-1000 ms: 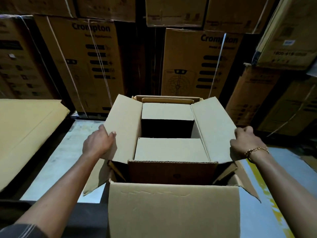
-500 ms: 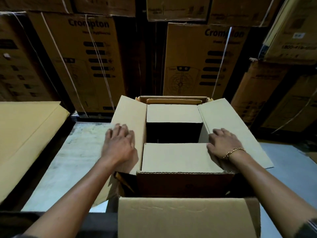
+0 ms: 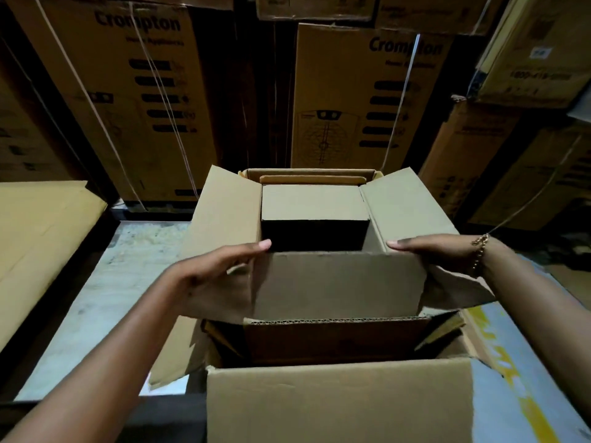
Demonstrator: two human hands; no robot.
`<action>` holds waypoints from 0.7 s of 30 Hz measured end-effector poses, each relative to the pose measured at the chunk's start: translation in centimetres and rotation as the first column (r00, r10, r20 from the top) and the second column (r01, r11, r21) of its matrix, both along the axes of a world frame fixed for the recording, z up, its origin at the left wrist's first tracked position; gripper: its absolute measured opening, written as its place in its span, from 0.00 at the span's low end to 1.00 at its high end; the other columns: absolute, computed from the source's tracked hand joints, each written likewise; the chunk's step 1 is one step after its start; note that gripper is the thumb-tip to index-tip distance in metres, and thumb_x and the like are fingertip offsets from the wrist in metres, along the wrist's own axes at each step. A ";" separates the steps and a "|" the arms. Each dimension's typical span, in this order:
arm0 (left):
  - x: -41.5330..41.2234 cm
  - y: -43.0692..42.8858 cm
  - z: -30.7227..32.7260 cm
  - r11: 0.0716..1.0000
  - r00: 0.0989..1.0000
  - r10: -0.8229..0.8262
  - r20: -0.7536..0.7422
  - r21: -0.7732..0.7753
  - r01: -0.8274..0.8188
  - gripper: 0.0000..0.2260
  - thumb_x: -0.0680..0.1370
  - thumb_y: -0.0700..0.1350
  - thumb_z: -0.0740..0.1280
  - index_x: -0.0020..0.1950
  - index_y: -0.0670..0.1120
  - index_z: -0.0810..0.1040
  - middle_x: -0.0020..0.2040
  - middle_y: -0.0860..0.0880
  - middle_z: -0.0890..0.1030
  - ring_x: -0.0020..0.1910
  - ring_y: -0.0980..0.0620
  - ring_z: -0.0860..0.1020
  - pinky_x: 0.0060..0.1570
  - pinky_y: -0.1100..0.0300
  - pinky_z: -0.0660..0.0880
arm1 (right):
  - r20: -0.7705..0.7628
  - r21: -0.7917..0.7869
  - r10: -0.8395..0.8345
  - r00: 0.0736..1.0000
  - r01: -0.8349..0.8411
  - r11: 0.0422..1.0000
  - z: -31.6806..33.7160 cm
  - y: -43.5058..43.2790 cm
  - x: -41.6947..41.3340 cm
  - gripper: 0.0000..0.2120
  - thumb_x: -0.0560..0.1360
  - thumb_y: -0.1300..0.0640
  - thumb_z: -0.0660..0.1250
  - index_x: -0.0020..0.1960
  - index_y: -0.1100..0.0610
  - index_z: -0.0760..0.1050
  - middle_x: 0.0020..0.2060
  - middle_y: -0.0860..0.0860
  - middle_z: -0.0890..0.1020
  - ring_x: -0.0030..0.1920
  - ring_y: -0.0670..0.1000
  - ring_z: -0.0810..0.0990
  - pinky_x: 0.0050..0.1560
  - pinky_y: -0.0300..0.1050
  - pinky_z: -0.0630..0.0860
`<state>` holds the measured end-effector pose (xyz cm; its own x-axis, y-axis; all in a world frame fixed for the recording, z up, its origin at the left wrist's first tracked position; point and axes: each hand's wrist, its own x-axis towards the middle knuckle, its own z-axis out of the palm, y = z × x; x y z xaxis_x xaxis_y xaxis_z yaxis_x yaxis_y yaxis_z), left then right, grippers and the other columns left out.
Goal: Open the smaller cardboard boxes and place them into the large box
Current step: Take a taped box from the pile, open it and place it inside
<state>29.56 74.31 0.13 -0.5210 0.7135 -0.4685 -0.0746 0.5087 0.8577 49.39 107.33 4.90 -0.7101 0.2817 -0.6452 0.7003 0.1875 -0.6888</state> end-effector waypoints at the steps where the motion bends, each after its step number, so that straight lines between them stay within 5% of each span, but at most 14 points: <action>1: 0.6 -0.4 0.6 0.992 0.988 -0.124 0.089 0.010 0.123 0.33 0.65 0.72 0.72 0.58 0.49 0.85 0.60 0.50 0.84 0.60 0.52 0.78 0.66 0.51 0.69 | 0.042 -0.059 0.019 0.999 -0.016 0.998 -0.2 0.5 0.7 0.52 0.42 0.34 0.85 0.59 0.60 0.81 0.58 0.61 0.83 0.59 0.60 0.82 0.57 0.52 0.80; 4: 3.4 -0.8 1.1 0.970 0.962 -0.211 0.171 -0.084 0.228 0.42 0.57 0.73 0.76 0.60 0.45 0.84 0.63 0.43 0.81 0.61 0.46 0.80 0.58 0.57 0.78 | 0.168 -0.015 0.340 0.925 -0.342 0.939 -1.4 0.3 1.7 0.41 0.52 0.30 0.79 0.59 0.52 0.81 0.62 0.53 0.82 0.64 0.57 0.78 0.62 0.51 0.76; 5: 4.0 -0.6 0.6 0.957 0.975 -0.204 0.091 -0.190 0.218 0.46 0.56 0.75 0.74 0.65 0.46 0.80 0.70 0.43 0.76 0.68 0.43 0.74 0.65 0.57 0.74 | 0.229 0.100 0.465 0.856 -0.495 0.863 -2.3 -0.1 1.8 0.40 0.59 0.25 0.71 0.62 0.49 0.80 0.66 0.51 0.79 0.70 0.56 0.73 0.70 0.55 0.67; 7: 5.1 0.0 -0.4 0.848 0.916 -0.389 -0.102 -0.429 0.312 0.47 0.59 0.79 0.66 0.74 0.58 0.70 0.82 0.47 0.57 0.81 0.40 0.46 0.79 0.44 0.46 | 0.371 0.333 0.594 0.714 -0.700 0.632 -4.5 -1.2 1.9 0.37 0.68 0.20 0.52 0.66 0.42 0.74 0.74 0.46 0.70 0.78 0.48 0.59 0.76 0.61 0.42; 9: 6.5 1.4 -0.9 0.739 0.822 -0.548 -0.156 -0.551 0.388 0.38 0.69 0.79 0.58 0.75 0.62 0.70 0.83 0.50 0.56 0.81 0.45 0.37 0.74 0.39 0.29 | 0.429 0.466 0.575 0.697 -0.716 0.520 -6.6 -2.6 2.2 0.37 0.71 0.21 0.46 0.65 0.40 0.75 0.75 0.43 0.69 0.79 0.43 0.51 0.74 0.64 0.31; 13: 9.9 3.0 -3.4 0.695 0.685 -0.601 -0.411 -0.692 0.195 0.39 0.75 0.77 0.42 0.68 0.57 0.78 0.74 0.48 0.74 0.81 0.51 0.55 0.72 0.40 0.26 | 0.392 0.660 0.531 0.752 -0.632 0.407 -9.7 -4.9 3.5 0.46 0.67 0.19 0.35 0.50 0.44 0.83 0.64 0.41 0.79 0.79 0.45 0.52 0.70 0.67 0.27; 15: 11.1 2.8 -5.1 0.761 0.604 -0.547 -0.580 -0.644 0.071 0.40 0.74 0.77 0.40 0.52 0.55 0.85 0.55 0.49 0.84 0.73 0.51 0.69 0.74 0.40 0.29 | 0.312 0.770 0.513 0.800 -0.529 0.356 -10.7 -5.3 4.1 0.48 0.68 0.19 0.33 0.42 0.46 0.84 0.53 0.41 0.84 0.76 0.44 0.60 0.71 0.66 0.27; 17: 11.3 2.4 -5.9 0.817 0.540 -0.481 -0.691 -0.577 -0.011 0.36 0.75 0.76 0.40 0.34 0.55 0.77 0.37 0.51 0.81 0.62 0.53 0.77 0.76 0.41 0.34 | 0.228 0.850 0.502 0.834 -0.423 0.315 -11.4 -5.4 4.7 0.46 0.69 0.20 0.33 0.35 0.48 0.82 0.42 0.43 0.83 0.70 0.42 0.68 0.73 0.65 0.31; 21: 11.3 2.5 -6.5 0.854 0.452 -0.427 -0.783 -0.514 -0.082 0.37 0.77 0.75 0.42 0.30 0.52 0.76 0.28 0.50 0.75 0.48 0.55 0.79 0.77 0.43 0.41 | 0.150 0.914 0.469 0.870 -0.303 0.271 -12.2 -5.1 4.6 0.39 0.72 0.22 0.37 0.26 0.49 0.72 0.33 0.44 0.79 0.60 0.40 0.73 0.75 0.62 0.37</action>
<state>40.86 76.82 -6.33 -0.7103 0.6931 -0.1226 0.6863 0.7207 0.0979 53.98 102.20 -7.30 -0.9538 0.2857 -0.0926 0.2855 0.9582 0.0160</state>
